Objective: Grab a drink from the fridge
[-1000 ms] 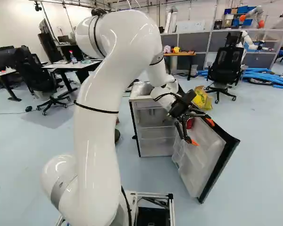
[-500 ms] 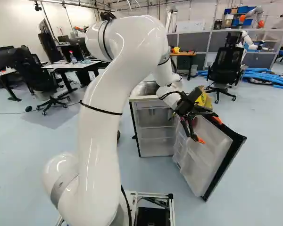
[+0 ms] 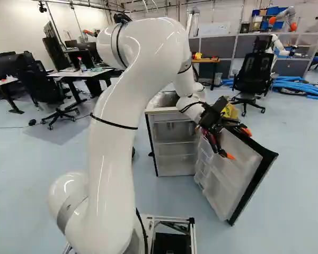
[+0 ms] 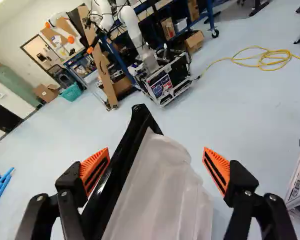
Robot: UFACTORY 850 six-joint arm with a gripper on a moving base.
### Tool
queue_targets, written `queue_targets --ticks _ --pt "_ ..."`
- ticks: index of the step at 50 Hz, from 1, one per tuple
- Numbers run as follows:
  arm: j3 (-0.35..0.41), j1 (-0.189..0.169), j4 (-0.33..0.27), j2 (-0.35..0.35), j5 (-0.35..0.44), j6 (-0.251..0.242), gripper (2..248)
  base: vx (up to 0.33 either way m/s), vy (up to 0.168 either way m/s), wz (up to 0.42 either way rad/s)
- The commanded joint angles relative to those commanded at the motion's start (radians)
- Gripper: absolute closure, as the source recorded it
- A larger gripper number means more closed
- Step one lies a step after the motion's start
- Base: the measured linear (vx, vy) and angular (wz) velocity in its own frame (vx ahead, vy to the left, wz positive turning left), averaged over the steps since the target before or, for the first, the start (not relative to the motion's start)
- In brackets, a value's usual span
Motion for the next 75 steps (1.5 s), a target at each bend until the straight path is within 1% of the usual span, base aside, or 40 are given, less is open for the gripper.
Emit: queue_targets --ticks 9,17,62,75 --pt "0.061 0.012 -0.068 0.034 0.0 0.0 3 0.0 0.0 0.0" --pt "0.12 0.024 -0.143 0.067 -0.002 0.0 3 0.0 0.0 0.0" --pt "0.444 0.098 -0.613 0.278 -0.112 0.0 3 0.0 0.0 0.0" --pt "0.527 0.109 -0.75 0.339 -0.147 0.0 3 0.0 0.0 0.0"
